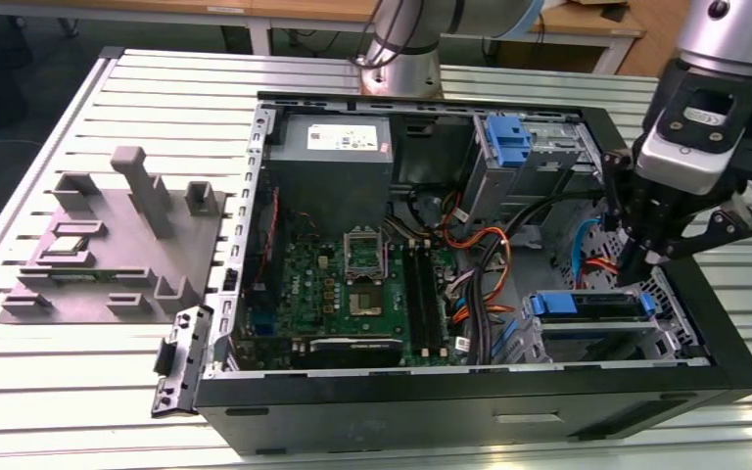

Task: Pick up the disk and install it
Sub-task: 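Insert the first disk wire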

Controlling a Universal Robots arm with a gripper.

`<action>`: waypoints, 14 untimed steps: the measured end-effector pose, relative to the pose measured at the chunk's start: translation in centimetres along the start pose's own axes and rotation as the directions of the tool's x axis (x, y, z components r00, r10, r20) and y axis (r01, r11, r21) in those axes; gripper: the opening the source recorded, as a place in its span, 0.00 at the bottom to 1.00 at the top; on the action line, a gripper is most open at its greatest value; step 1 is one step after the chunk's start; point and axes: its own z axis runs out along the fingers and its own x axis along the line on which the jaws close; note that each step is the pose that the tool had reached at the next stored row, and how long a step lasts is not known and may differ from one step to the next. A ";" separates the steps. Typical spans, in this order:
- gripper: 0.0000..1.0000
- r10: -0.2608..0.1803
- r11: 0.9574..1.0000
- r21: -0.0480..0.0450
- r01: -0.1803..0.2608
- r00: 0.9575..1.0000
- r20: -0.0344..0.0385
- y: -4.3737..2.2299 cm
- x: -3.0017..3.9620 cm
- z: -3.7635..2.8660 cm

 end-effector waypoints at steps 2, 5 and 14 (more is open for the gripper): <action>0.17 0.030 0.999 0.010 -0.030 1.000 -0.002 0.01 0.04 0.14; 0.17 0.056 0.998 0.017 -0.056 0.998 -0.009 0.02 0.11 0.37; 0.17 0.118 0.993 0.031 -0.117 0.992 -0.040 0.10 0.16 0.53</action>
